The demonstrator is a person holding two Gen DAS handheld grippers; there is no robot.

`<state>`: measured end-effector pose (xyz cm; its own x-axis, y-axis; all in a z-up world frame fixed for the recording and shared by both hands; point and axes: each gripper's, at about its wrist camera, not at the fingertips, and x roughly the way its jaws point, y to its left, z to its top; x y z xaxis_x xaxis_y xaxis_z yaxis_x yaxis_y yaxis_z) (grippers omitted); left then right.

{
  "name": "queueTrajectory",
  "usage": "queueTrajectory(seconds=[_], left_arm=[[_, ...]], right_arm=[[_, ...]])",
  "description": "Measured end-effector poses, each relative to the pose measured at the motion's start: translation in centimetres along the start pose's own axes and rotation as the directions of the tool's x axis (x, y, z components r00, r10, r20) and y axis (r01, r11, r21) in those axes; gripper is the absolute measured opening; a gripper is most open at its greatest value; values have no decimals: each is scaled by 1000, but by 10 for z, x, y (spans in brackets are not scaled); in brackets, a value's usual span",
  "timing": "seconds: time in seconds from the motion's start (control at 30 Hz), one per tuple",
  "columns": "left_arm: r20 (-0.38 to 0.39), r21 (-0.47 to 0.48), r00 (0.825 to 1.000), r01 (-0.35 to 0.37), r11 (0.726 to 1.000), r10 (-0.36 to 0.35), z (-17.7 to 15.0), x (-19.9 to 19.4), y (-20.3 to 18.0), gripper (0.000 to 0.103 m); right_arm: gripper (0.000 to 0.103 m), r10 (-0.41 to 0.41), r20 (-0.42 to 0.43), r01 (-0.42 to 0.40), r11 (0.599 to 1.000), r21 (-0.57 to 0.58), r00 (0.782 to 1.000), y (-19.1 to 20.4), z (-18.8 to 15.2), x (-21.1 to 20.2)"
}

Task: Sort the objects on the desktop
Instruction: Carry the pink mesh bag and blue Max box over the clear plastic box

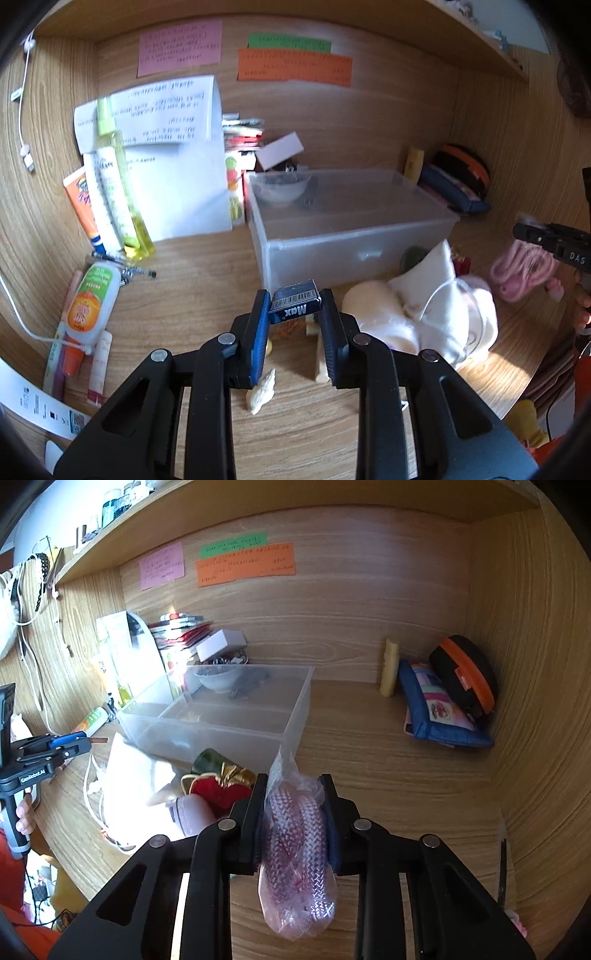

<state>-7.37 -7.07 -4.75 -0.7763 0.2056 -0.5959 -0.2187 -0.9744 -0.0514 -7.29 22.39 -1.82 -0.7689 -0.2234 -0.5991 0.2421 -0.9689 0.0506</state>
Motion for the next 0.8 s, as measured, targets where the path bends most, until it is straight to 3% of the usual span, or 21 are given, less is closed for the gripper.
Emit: queueTrajectory(seconds=[0.47, 0.8], left_arm=[[91, 11, 995, 31, 999, -32, 32, -7, -7, 26], [99, -13, 994, 40, 999, -38, 57, 11, 4, 26]], right_arm=[[23, 3, 100, -1, 1000, -23, 995, -1, 46, -19], [23, 38, 159, -30, 998, -54, 987, 9, 93, -13]])
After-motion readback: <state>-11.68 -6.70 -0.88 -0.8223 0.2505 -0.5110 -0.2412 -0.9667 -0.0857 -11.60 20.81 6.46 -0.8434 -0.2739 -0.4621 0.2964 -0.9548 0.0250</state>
